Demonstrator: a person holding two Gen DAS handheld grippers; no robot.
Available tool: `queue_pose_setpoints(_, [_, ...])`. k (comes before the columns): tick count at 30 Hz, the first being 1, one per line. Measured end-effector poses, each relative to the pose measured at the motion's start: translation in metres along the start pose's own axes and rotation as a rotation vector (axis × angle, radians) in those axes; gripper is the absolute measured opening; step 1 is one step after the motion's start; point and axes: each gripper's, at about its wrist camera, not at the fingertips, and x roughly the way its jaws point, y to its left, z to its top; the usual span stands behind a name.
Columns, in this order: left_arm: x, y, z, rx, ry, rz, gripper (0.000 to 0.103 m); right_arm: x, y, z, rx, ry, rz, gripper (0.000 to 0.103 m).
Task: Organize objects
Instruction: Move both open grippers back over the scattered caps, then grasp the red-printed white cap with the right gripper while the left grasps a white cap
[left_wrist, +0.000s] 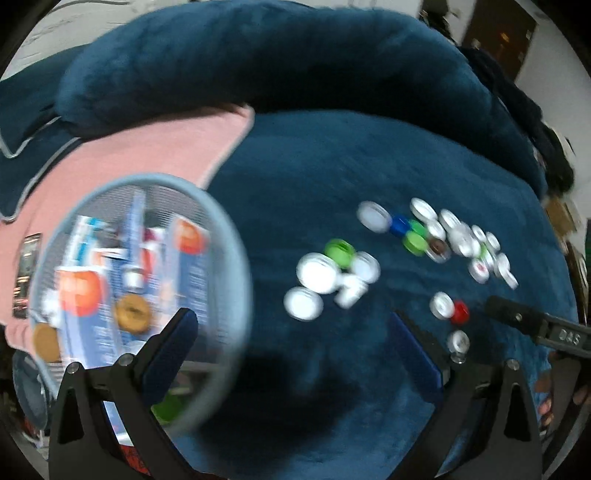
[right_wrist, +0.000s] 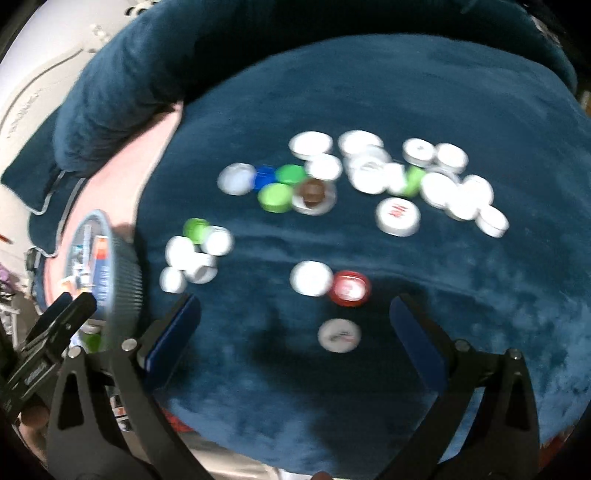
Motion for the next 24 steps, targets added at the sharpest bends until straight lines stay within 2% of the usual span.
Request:
queue_pose_setpoints(5, [0.021,-0.034,-0.008,0.082,0.056,-0.015,0.102,0.015,-0.03,-0.007,0.021,0.045,-0.064,0.103])
queue_pose_setpoints(9, [0.03,-0.046,-0.012,0.11,0.079,-0.021,0.102,0.036,-0.038,-0.016,0.041,0.122,0.004,0.102])
queue_pose_setpoints(11, [0.035,-0.047,-0.014,0.114,0.092,-0.019,0.102,0.043,-0.036,-0.018,0.033,0.136,0.011,0.095])
queue_pose_setpoints(12, [0.037,-0.047,-0.016,0.115,0.097,-0.018,0.102,0.048,-0.033,-0.018,0.012,0.145,0.001,0.088])
queue_pose_setpoints(15, [0.042,-0.045,-0.018,0.118,0.112,-0.008,0.102,0.061,-0.025,-0.018,-0.033,0.168,-0.017,0.075])
queue_pose_setpoints(17, [0.045,-0.043,-0.019,0.114,0.12,-0.006,0.102,0.065,-0.02,-0.019,-0.068,0.173,-0.048,0.058])
queue_pose_setpoints(18, [0.047,-0.043,-0.019,0.111,0.122,-0.006,0.102,0.066,-0.017,-0.019,-0.096,0.169,-0.07,0.042])
queue_pose_setpoints(19, [0.048,-0.043,-0.018,0.111,0.125,-0.006,0.102,0.066,-0.016,-0.019,-0.109,0.163,-0.08,0.032])
queue_pose_setpoints(24, [0.058,-0.058,-0.019,0.154,0.126,-0.009,0.102,0.049,-0.038,-0.015,-0.026,0.113,-0.046,0.03])
